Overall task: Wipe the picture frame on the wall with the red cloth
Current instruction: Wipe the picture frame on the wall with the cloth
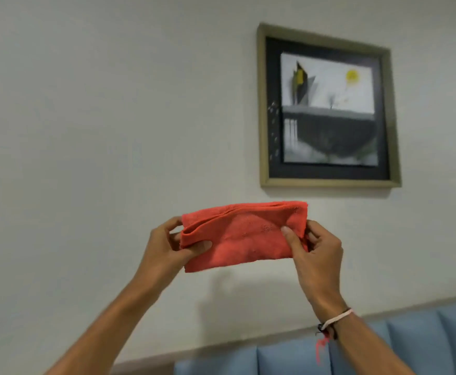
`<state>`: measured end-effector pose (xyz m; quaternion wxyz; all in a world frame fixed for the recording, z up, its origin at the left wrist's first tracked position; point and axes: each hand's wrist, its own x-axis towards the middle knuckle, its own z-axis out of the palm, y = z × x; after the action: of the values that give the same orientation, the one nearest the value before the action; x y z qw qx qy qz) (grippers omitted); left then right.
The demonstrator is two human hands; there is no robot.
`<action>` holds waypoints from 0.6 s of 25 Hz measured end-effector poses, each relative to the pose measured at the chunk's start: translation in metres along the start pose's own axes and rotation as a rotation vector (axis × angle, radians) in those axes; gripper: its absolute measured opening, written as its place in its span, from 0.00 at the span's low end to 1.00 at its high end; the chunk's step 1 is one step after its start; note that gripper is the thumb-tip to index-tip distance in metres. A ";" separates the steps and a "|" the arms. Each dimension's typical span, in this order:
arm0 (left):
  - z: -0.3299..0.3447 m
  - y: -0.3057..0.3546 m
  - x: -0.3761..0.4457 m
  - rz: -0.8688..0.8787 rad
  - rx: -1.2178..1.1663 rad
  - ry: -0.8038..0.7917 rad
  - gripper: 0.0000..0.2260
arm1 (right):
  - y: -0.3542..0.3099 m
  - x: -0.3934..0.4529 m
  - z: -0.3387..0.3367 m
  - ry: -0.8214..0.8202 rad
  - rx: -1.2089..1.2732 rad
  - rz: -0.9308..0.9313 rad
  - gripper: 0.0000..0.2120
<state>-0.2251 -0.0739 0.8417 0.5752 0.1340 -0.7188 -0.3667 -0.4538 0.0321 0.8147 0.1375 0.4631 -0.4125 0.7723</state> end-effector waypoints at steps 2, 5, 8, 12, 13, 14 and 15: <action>0.029 0.011 0.030 0.040 -0.026 -0.024 0.19 | -0.007 0.044 -0.013 0.049 -0.021 -0.036 0.03; 0.065 0.028 0.070 0.110 0.033 -0.063 0.17 | -0.021 0.107 -0.026 0.120 -0.100 -0.109 0.04; 0.087 0.047 0.109 0.271 0.182 -0.061 0.14 | -0.038 0.164 -0.028 0.148 -0.174 -0.182 0.04; 0.088 0.075 0.159 0.505 0.566 0.053 0.28 | -0.057 0.232 -0.018 0.137 -0.320 -0.223 0.08; 0.085 0.079 0.170 0.550 0.687 0.088 0.31 | -0.059 0.246 -0.015 0.104 -0.357 -0.237 0.09; 0.082 0.082 0.183 0.599 0.815 0.123 0.32 | -0.059 0.258 -0.011 0.063 -0.394 -0.256 0.09; 0.080 0.085 0.195 0.645 0.937 0.150 0.34 | -0.058 0.267 -0.005 0.025 -0.441 -0.281 0.09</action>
<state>-0.3383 -0.1046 1.0361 0.5868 0.1741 -0.7662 0.1958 -0.5649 0.0267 1.0644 0.3461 0.4651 -0.5010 0.6426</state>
